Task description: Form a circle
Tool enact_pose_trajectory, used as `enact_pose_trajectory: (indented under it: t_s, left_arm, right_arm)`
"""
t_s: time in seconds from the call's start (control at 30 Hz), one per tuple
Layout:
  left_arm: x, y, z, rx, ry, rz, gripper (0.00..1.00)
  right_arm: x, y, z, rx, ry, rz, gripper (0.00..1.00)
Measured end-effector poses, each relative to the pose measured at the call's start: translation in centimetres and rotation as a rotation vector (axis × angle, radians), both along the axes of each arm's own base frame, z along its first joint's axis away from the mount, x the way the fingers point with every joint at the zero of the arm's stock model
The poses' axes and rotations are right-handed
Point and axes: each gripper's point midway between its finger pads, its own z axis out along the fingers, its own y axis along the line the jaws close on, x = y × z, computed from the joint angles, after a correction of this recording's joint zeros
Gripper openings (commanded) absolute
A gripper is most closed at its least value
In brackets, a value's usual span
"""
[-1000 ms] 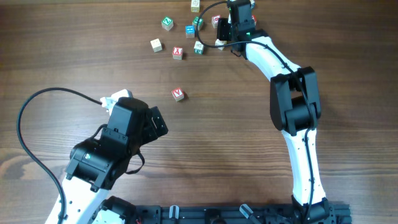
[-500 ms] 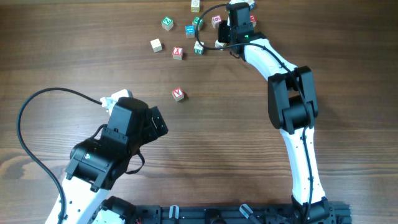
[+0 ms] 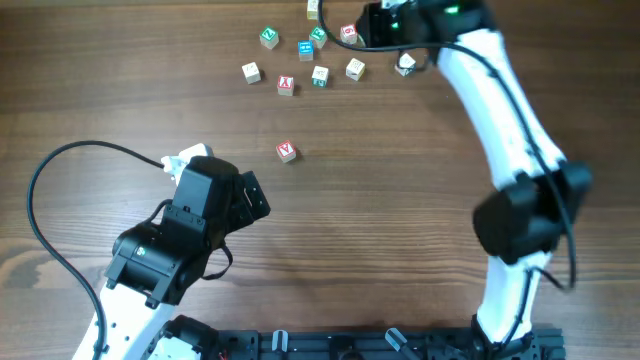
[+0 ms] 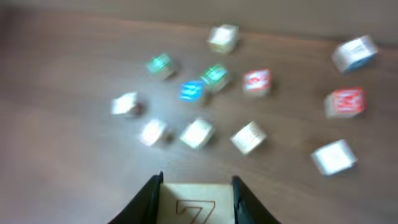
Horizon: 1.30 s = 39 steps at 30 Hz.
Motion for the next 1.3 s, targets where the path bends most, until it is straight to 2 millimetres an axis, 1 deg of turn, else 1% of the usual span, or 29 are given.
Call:
enact_pose_trajectory:
  t_s: [0.03, 0.07, 0.1, 0.13, 0.2, 0.23, 0.3, 0.37, 0.4, 0.43, 0.5, 0.57, 0.6, 0.7, 0.73, 0.77, 0.8, 0.83, 0.9, 1.07, 1.1, 1.17, 1.23, 1.3]
  left_arm:
    - [0.0, 0.0, 0.0, 0.0, 0.0, 0.0, 1.0]
    - [0.0, 0.0, 0.0, 0.0, 0.0, 0.0, 1.0]
    - [0.0, 0.0, 0.0, 0.0, 0.0, 0.0, 1.0]
    - [0.0, 0.0, 0.0, 0.0, 0.0, 0.0, 1.0]
    - [0.0, 0.0, 0.0, 0.0, 0.0, 0.0, 1.0]
    - [0.0, 0.0, 0.0, 0.0, 0.0, 0.0, 1.0]
    - [0.0, 0.0, 0.0, 0.0, 0.0, 0.0, 1.0]
    - [0.0, 0.0, 0.0, 0.0, 0.0, 0.0, 1.0]
    - [0.0, 0.0, 0.0, 0.0, 0.0, 0.0, 1.0]
    - [0.0, 0.0, 0.0, 0.0, 0.0, 0.0, 1.0]
    - [0.0, 0.0, 0.0, 0.0, 0.0, 0.0, 1.0]
    - [0.0, 0.0, 0.0, 0.0, 0.0, 0.0, 1.0]
    - [0.0, 0.0, 0.0, 0.0, 0.0, 0.0, 1.0]
    - [0.0, 0.0, 0.0, 0.0, 0.0, 0.0, 1.0]
    - [0.0, 0.0, 0.0, 0.0, 0.0, 0.0, 1.0]
    - [0.0, 0.0, 0.0, 0.0, 0.0, 0.0, 1.0]
    - [0.0, 0.0, 0.0, 0.0, 0.0, 0.0, 1.0]
    - [0.0, 0.0, 0.0, 0.0, 0.0, 0.0, 1.0]
    - [0.0, 0.0, 0.0, 0.0, 0.0, 0.0, 1.0]
    - [0.0, 0.0, 0.0, 0.0, 0.0, 0.0, 1.0]
    - [0.0, 0.0, 0.0, 0.0, 0.0, 0.0, 1.0]
    - [0.0, 0.0, 0.0, 0.0, 0.0, 0.0, 1.0]
    - [0.0, 0.0, 0.0, 0.0, 0.0, 0.0, 1.0]
    - [0.0, 0.0, 0.0, 0.0, 0.0, 0.0, 1.0]
  right_arm:
    - [-1.3, 0.3, 0.7, 0.017, 0.028, 0.026, 0.15]
    - [-2.3, 0.7, 0.9, 0.029, 0.049, 0.049, 0.15]
    - [-4.0, 2.0, -0.5, 0.038, 0.114, 0.1, 0.15]
    - [-5.3, 3.6, -4.1, 0.02, 0.186, 0.144, 0.15]
    - [-6.9, 5.3, -8.7, -0.01, 0.261, 0.188, 0.15]
    - [-7.6, 6.0, -10.6, -0.024, 0.284, 0.204, 0.15]
    - [-10.0, 7.2, -14.9, -0.064, 0.349, 0.237, 0.15]
    - [-12.2, 8.4, -18.0, -0.092, 0.386, 0.269, 0.15]
    - [-12.9, 9.0, -19.0, -0.1, 0.387, 0.283, 0.16]
    - [-13.1, 9.4, -19.4, -0.099, 0.378, 0.286, 0.16]
    - [-12.8, 10.2, -20.4, -0.089, 0.324, 0.286, 0.16]
    - [-12.8, 10.2, -21.6, -0.086, 0.307, 0.261, 0.16]
    - [-12.8, 10.2, -21.8, -0.078, 0.308, 0.248, 0.16]
    - [-12.3, 10.1, -21.7, -0.066, 0.306, 0.199, 0.32]
    - [-12.2, 10.1, -21.7, -0.065, 0.308, 0.186, 0.34]
    - [-12.1, 10.0, -21.7, -0.063, 0.31, 0.175, 0.41]
    - [-12.0, 9.9, -21.8, -0.063, 0.312, 0.163, 0.52]
    - [-12.0, 9.7, -21.8, -0.067, 0.316, 0.152, 0.58]
    - [-12.3, 9.4, -22.1, -0.078, 0.333, 0.144, 0.64]
    - [-12.6, 8.9, -21.5, -0.088, 0.347, 0.125, 0.75]
    - [-12.5, 8.8, -21.1, -0.086, 0.342, 0.123, 0.78]
    - [-12.2, 8.8, -19.9, -0.081, 0.312, 0.118, 0.81]
    - [-11.5, 8.6, -18.0, -0.085, 0.26, 0.1, 0.85]
    - [-10.5, 7.8, -15.1, -0.101, 0.173, 0.061, 0.89]
